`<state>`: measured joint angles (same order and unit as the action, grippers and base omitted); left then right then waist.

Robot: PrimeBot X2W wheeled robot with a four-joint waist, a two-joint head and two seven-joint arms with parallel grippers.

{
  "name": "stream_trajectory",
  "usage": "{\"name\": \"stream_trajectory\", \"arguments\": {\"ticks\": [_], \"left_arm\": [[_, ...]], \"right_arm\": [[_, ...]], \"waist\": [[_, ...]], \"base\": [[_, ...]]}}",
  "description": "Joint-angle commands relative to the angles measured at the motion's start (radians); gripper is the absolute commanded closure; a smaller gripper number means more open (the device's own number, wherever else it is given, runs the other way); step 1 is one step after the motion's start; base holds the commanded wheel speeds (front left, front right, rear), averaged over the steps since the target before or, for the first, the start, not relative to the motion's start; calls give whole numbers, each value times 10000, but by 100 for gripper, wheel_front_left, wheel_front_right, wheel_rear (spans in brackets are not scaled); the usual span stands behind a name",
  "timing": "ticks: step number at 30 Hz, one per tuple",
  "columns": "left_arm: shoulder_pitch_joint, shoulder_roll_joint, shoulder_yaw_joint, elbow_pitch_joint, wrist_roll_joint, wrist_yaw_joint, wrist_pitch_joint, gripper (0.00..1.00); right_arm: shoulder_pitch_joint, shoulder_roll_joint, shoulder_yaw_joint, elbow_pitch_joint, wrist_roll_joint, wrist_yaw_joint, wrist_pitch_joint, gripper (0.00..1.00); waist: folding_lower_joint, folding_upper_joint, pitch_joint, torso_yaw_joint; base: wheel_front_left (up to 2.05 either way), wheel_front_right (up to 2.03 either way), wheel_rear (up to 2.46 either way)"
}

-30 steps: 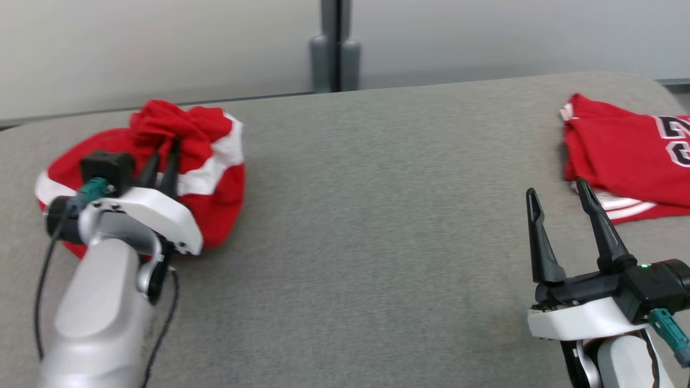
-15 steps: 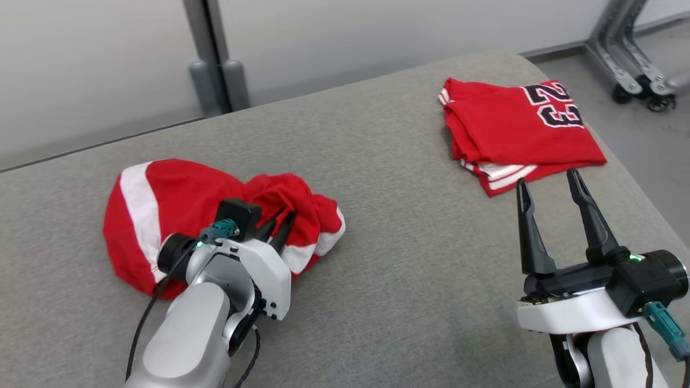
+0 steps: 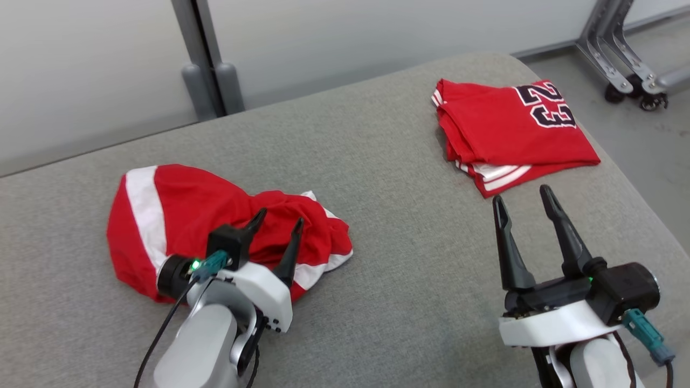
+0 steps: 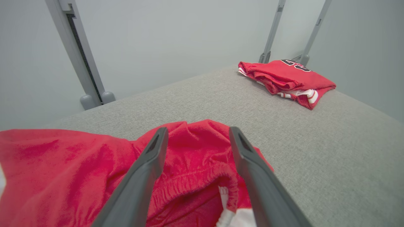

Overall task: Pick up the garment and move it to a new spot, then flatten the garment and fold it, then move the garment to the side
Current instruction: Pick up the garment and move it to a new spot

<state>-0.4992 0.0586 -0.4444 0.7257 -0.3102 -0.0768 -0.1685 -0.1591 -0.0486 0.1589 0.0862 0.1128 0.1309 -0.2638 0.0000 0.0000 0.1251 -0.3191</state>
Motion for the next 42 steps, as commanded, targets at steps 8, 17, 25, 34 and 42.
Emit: {"name": "stream_trajectory", "arguments": {"ticks": [8, 17, 25, 34, 42], "left_arm": [[2470, 17, 1498, -3271, -133, 1219, -961, 0], [5287, -50, 2328, -6185, 1295, 1609, -958, 0], [6474, -68, 2797, -7301, 1665, 2089, -958, 0], [6883, -65, 2923, -7603, 1438, 2440, -954, 0], [6938, -66, 2984, -7489, 1377, 2238, -954, 0]], "right_arm": [[601, -34, 244, 208, 170, -4, -5, 0], [1545, -35, -29, 290, -124, -4, -6, 0], [2084, -30, 28, 102, -291, -4, -5, 0], [2194, -32, 95, 28, -315, -4, -5, 0], [2152, -30, 134, 22, -323, -4, -5, 0]], "waist": [[0, 0, -1177, 1553], [0, 0, -1935, 2780], [0, 0, -2116, 3014], [0, 0, -2107, 2911], [0, 0, -2050, 2922]], "base": [[0, 0, 0], [0, 0, 0], [0, 0, 0], [0, 0, 0], [0, 0, 0]]}}
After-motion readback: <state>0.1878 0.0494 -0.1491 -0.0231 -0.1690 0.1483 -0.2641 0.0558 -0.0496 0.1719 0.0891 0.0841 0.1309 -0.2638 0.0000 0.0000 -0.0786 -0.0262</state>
